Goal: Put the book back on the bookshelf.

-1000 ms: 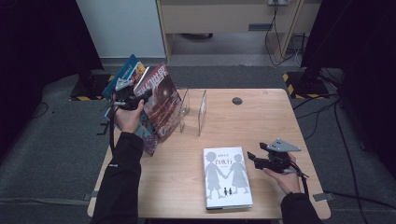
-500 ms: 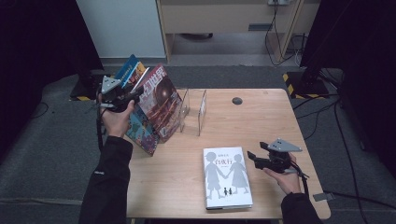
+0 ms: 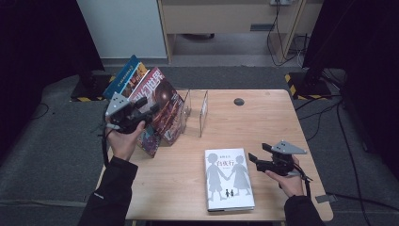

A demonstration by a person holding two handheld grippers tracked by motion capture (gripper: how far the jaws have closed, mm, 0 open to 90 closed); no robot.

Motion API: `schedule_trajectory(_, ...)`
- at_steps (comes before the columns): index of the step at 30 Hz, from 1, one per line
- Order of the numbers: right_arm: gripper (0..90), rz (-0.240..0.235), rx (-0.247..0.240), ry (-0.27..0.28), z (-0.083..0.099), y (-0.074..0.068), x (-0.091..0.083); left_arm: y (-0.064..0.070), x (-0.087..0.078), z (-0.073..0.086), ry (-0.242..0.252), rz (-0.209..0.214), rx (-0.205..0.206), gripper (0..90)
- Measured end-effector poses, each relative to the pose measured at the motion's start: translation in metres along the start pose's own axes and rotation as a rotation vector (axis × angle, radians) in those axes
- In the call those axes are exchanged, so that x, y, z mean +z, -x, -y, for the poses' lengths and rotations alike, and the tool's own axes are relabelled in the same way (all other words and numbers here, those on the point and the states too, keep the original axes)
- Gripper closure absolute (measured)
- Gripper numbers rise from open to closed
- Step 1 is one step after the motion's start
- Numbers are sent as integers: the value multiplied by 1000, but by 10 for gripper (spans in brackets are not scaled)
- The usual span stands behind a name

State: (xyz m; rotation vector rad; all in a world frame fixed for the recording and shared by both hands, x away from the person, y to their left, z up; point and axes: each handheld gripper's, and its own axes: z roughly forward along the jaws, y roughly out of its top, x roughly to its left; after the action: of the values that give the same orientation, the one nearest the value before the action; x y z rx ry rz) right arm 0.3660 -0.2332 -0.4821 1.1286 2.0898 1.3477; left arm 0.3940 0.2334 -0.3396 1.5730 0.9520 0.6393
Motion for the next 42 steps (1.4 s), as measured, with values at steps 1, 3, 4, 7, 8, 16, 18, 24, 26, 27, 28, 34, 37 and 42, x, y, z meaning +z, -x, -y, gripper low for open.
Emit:
schedule_trajectory(1, 244, 0, 2, 2, 0, -1, 0, 4, 0, 5, 0, 16, -6, 410)
schedule_trajectory(3, 236, -6, 5, 3, 0, -2, 0, 11, 1, 16, -23, 36, -5, 401)
schedule_trajectory(4, 232, -7, 5, 3, 0, -3, 0, 14, 2, 21, -40, 43, -3, 399)
schedule_trajectory(7, 223, -12, 4, 1, 0, -5, -1, 22, 4, 36, -75, 62, -2, 388)
schedule_trajectory(8, 220, -13, 8, -1, 0, -6, -1, 25, 5, 41, -84, 73, -9, 382)
schedule_trajectory(16, 199, -38, 18, -38, 4, -13, 6, 45, 15, 81, -185, 140, -10, 366)
schedule_trajectory(18, 194, -41, 19, -45, 4, -15, 9, 50, 18, 89, -213, 143, 10, 363)
schedule_trajectory(24, 193, -49, 35, -61, 8, -18, 13, 57, 22, 116, -288, 158, 30, 353)
schedule_trajectory(26, 194, -56, 42, -78, 10, -19, 15, 58, 23, 123, -301, 156, 29, 350)
schedule_trajectory(27, 195, -60, 42, -85, 11, -21, 17, 58, 24, 127, -309, 159, 23, 344)
schedule_trajectory(28, 195, -66, 35, -95, 12, -22, 18, 59, 24, 130, -316, 161, 22, 341)
schedule_trajectory(34, 195, -82, 18, -156, 18, -29, 27, 59, 25, 145, -349, 169, 9, 337)
schedule_trajectory(37, 199, -95, 22, -184, 21, -32, 31, 58, 26, 151, -367, 177, -12, 327)
schedule_trajectory(42, 196, -119, 31, -203, 22, -34, 34, 59, 29, 156, -386, 175, -9, 325)
